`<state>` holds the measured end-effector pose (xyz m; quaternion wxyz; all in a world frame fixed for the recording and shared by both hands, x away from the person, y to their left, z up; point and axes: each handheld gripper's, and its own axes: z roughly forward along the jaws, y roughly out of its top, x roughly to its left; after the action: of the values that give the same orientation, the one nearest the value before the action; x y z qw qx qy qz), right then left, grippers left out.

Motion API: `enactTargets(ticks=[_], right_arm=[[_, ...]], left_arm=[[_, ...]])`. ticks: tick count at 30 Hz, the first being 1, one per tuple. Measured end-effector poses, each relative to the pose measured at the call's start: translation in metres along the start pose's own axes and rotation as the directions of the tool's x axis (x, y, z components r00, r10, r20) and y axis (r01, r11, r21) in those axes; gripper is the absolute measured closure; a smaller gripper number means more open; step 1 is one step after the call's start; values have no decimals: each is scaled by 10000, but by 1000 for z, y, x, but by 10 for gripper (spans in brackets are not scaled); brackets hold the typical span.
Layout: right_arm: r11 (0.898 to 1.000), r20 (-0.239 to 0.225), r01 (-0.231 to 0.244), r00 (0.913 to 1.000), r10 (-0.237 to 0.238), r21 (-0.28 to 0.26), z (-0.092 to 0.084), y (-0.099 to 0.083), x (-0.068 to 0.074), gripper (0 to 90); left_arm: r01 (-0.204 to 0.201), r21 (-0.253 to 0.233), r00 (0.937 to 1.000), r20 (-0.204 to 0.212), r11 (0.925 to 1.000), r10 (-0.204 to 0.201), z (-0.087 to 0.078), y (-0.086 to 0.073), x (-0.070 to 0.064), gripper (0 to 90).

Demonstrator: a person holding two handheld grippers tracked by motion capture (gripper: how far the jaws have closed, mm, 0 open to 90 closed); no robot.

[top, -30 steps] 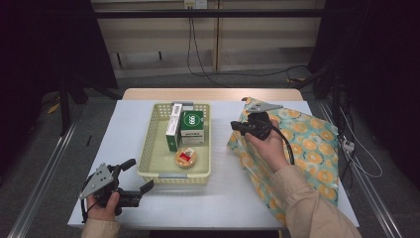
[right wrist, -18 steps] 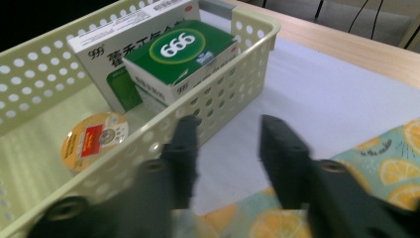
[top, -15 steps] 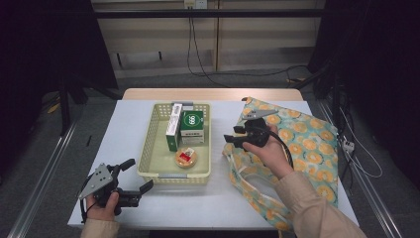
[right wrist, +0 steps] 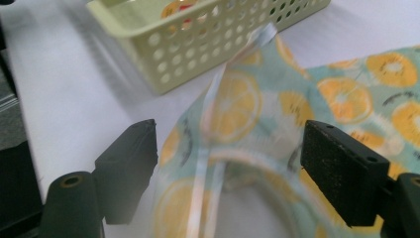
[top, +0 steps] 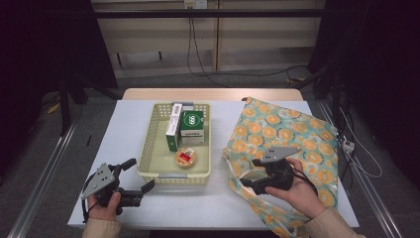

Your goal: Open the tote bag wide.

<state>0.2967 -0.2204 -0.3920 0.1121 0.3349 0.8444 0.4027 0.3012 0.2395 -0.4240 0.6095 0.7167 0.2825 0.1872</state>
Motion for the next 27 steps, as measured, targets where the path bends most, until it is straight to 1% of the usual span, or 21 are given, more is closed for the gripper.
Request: enactTargets(ticks=[1,2,3,5,6,7,9,12,13,14,15,17,19,20,21,22,23,24,25,26,27], right_arm=[[9999,49,-97,9999,97,-27,-5,-12,4,232],[10000,78,-38,10000,38,59,-7,-18,5,239],[10000,78,-38,10000,38,59,-7,-18,5,239],[9998,161,-1,9999,-2,189,-10,-29,8,247],[9996,150,9,9999,-13,268,-12,-34,10,270],[9991,167,63,9998,-70,417,-13,-43,13,284],[9987,154,133,9998,-141,500,-13,-47,15,308],[9978,-94,287,9996,-282,597,-14,-58,24,392],[9978,-94,287,9996,-282,597,-14,-58,24,392],[9968,-74,312,9995,-307,740,-13,-65,26,402],[9968,-74,312,9995,-307,740,-13,-65,26,402],[9959,-151,299,9995,-287,854,-11,-74,27,440],[9939,-23,356,9994,-356,1042,-9,-80,28,462],[9939,-23,356,9994,-356,1042,-9,-80,28,462],[9933,12,569,9984,-573,1003,-7,-84,29,499],[9941,27,560,9984,-565,929,-7,-85,30,534],[9941,27,560,9984,-565,929,-7,-85,30,534],[9939,-12,659,9978,-661,889,-8,-86,30,653],[9919,-336,891,9957,-863,905,-9,-85,31,820],[9919,-336,891,9957,-863,905,-9,-85,31,820],[9899,-290,1027,9945,-1003,982,-8,-84,33,875]], left_arm=[[35,-10,10000,-5,10000,-35,0,0,0,27],[19,-5,10000,-27,10000,-19,-1,0,1,27],[46,-14,10000,-49,10000,-46,-1,0,1,27],[73,-28,10000,-49,10000,-73,-1,0,1,27],[63,-36,10000,-48,10000,-63,-1,0,1,27],[79,-31,10000,-52,10000,-80,-1,0,0,27],[38,-11,10000,-24,10000,-38,0,0,0,27],[-5,33,10000,-49,10000,5,1,0,0,27],[-13,24,10000,-48,10000,13,1,0,0,27],[-8,30,10000,-46,10000,9,0,0,0,27],[-6,22,10000,-44,10000,6,0,0,0,27],[9,36,10000,-58,10000,-9,0,0,1,27],[26,47,10000,-58,10000,-26,0,0,1,27],[24,52,10000,-63,10000,-24,0,0,1,27],[-10,52,10000,-66,10000,10,0,0,1,27],[-12,36,10000,-62,10000,12,0,0,1,27],[-6,36,10000,-60,10000,6,0,0,1,27],[-16,46,10000,-76,10000,17,0,0,1,27],[-3,52,10000,-77,10000,4,0,0,0,27],[14,50,10000,-81,10000,-14,1,0,0,27],[-4,51,10000,-83,10000,4,1,0,0,27]])
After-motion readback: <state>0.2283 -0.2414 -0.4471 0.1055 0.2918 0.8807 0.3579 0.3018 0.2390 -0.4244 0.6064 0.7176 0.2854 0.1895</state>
